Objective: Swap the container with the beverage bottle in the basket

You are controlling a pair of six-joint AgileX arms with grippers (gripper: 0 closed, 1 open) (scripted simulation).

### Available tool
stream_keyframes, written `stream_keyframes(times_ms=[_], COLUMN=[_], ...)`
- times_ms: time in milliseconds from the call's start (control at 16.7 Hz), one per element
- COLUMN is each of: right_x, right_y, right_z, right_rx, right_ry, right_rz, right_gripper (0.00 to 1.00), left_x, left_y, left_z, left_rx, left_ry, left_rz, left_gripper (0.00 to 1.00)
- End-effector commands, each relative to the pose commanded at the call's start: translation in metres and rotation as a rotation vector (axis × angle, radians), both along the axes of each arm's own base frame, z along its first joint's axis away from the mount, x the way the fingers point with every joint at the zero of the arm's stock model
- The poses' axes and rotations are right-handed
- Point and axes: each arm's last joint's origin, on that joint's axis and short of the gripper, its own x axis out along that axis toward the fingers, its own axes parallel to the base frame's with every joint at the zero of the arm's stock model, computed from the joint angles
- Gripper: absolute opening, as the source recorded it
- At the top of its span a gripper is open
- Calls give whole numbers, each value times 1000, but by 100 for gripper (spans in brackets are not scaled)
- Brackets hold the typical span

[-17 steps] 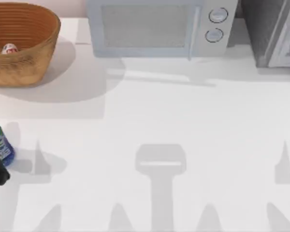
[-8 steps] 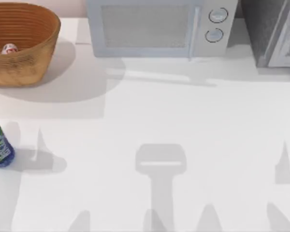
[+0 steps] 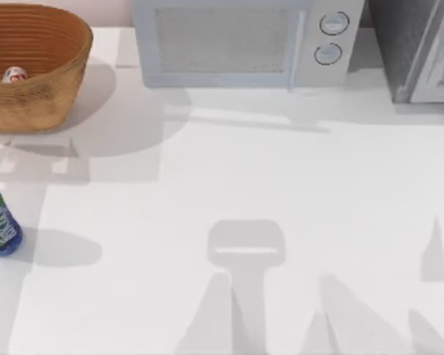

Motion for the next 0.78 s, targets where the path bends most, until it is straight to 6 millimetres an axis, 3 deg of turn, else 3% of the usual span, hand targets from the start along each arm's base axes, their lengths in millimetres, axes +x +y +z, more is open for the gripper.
stream_keyframes(times_ms=[180,360,540,780], right_x=[0,0,0,0], right_y=[0,0,0,0], right_z=[0,0,0,0], right_rx=[0,0,0,0], right_ry=[0,0,0,0], right_rz=[0,0,0,0], right_gripper=[100,100,100,100], left_x=[57,126,197,274], left_y=[7,17,30,47], left_z=[33,44,29,-24], left_rx=[-11,-31,-59,-104], left_ry=[151,319,492,712], left_rz=[-19,-39,-58,-79], left_gripper=[100,100,100,100])
